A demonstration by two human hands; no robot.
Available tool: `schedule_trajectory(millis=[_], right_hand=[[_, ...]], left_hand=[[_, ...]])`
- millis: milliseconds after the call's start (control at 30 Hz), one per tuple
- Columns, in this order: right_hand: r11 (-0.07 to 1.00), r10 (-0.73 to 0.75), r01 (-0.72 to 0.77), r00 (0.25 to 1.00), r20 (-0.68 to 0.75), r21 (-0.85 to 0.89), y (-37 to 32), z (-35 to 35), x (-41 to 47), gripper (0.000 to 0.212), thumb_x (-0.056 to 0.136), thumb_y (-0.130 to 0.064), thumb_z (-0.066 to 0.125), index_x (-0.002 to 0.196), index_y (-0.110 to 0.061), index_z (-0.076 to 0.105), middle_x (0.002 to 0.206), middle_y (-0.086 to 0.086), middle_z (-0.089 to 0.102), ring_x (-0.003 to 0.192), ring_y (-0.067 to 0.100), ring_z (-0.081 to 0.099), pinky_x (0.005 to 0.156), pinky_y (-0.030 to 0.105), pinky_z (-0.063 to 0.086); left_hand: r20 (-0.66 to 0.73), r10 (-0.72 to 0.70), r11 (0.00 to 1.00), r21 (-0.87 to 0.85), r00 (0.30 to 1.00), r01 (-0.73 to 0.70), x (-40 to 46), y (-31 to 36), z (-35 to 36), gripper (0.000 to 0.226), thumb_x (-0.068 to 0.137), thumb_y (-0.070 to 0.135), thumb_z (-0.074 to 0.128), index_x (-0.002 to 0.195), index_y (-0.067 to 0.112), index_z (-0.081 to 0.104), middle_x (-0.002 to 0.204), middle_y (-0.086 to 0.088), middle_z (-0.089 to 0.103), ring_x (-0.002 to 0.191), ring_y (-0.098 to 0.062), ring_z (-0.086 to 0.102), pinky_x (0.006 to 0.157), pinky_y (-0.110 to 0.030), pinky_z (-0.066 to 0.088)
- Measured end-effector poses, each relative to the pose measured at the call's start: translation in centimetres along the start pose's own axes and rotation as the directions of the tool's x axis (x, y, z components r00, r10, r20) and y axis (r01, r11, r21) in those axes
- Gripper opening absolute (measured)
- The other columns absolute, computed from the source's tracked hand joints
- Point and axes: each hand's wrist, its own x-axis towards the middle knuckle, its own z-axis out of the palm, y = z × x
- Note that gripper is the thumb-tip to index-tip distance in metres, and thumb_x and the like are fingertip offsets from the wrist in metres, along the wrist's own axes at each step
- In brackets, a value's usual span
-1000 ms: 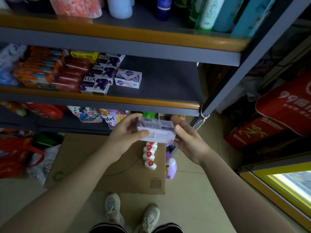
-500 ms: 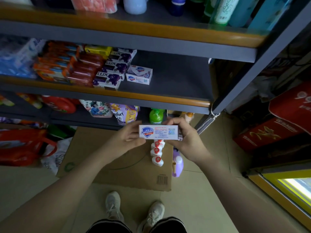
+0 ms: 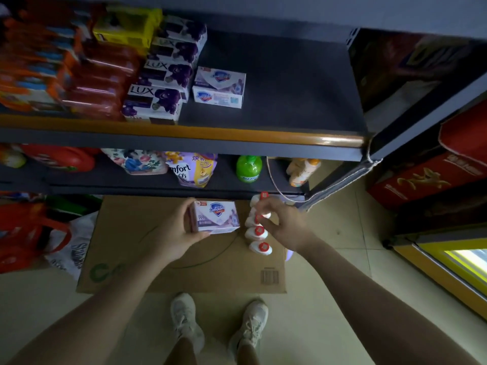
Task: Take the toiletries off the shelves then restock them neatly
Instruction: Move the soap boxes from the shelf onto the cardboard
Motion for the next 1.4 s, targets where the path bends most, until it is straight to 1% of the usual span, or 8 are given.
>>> schedule_trajectory(millis=[200,500,600,833,1000,1100,1200,1400], right_hand=[[0.999,0.036,-0.036,0.999,-0.011,-0.007,3.5,3.6,3.6,0.016,0.091,-0.007,0.053,0.102,-0.011,0.064,0.093,-0.004,0.067,0.083,0.012,0.057,0.084,0.026,0.041],[0.999,0.034,-0.033,0.994,-0.104,0.010,5.5,3.8,5.8,0.021,0.087,0.000,0.052,0.098,-0.010,0.066,0.088,-0.008,0.063,0.080,0.001,0.052,0.073,0.004,0.036],[1.000,0.024,-0.024,0.994,-0.111,0.006,6.0,3.4,5.6,0.020,0.088,-0.001,0.053,0.097,-0.011,0.067,0.088,-0.008,0.063,0.083,0.009,0.058,0.076,0.014,0.042],[0.996,-0.084,0.085,0.982,-0.171,0.003,2.8,1.1,4.7,0.016,0.090,-0.012,0.051,0.095,-0.012,0.066,0.085,-0.009,0.067,0.080,-0.003,0.059,0.070,0.008,0.044],[0.960,-0.279,0.274,0.911,-0.302,-0.058,-4.7,-1.7,6.1,0.015,0.088,-0.007,0.052,0.097,-0.005,0.064,0.083,-0.007,0.065,0.077,-0.003,0.059,0.065,0.010,0.045],[0.932,-0.363,0.322,0.835,-0.414,-0.168,-8.7,-2.9,8.8,0.015,0.088,-0.009,0.051,0.095,-0.005,0.064,0.087,0.003,0.067,0.077,0.014,0.060,0.065,0.023,0.046],[0.941,-0.334,0.251,0.801,-0.496,-0.227,-10.5,-3.4,13.1,0.019,0.083,-0.006,0.053,0.099,-0.005,0.063,0.099,0.012,0.063,0.090,0.030,0.056,0.076,0.027,0.037],[0.972,0.019,-0.122,0.892,-0.452,-0.199,-9.8,-3.7,21.6,0.056,0.081,-0.028,0.066,0.131,-0.010,0.046,0.137,0.011,0.044,0.129,0.033,0.035,0.097,0.033,0.029]], left_hand=[[0.011,-0.103,0.995,0.002,0.995,0.103,6.8,-7.5,5.1,0.077,0.072,0.010,0.078,0.137,0.011,0.037,0.124,-0.002,0.055,0.110,-0.018,0.054,0.088,-0.026,0.039],[0.062,0.063,0.988,0.134,0.996,-0.071,13.6,-10.8,11.0,0.067,0.067,0.010,0.081,0.125,0.010,0.048,0.110,0.006,0.053,0.101,-0.013,0.051,0.080,-0.023,0.035],[0.076,0.115,0.954,0.269,0.991,-0.131,15.1,-12.3,11.9,0.060,0.062,0.016,0.083,0.114,0.012,0.053,0.111,-0.003,0.062,0.104,-0.025,0.057,0.079,-0.030,0.042],[0.174,-0.007,0.921,0.386,0.985,-0.061,14.4,-10.8,11.0,0.084,0.081,0.021,0.070,0.147,0.007,0.020,0.146,-0.014,0.036,0.133,-0.030,0.034,0.106,-0.036,0.031],[0.103,0.312,0.895,0.301,0.945,-0.328,9.8,-3.6,3.3,0.064,0.088,0.019,0.059,0.144,0.013,0.029,0.144,-0.006,0.040,0.131,-0.021,0.038,0.102,-0.035,0.038],[-0.048,0.595,0.739,0.424,0.802,-0.523,6.7,1.1,-3.0,0.048,0.089,0.024,0.049,0.134,0.009,0.044,0.128,-0.008,0.054,0.118,-0.016,0.045,0.094,-0.027,0.039],[-0.155,0.707,0.614,0.618,0.690,-0.491,5.7,4.2,-8.4,0.049,0.086,0.026,0.041,0.130,0.006,0.049,0.130,-0.008,0.054,0.121,-0.020,0.039,0.099,-0.030,0.030],[-0.077,0.564,0.521,0.806,0.822,-0.282,8.8,4.1,-13.1,0.060,0.087,0.039,0.032,0.136,0.006,0.043,0.141,-0.012,0.045,0.130,-0.031,0.041,0.109,-0.041,0.026]])
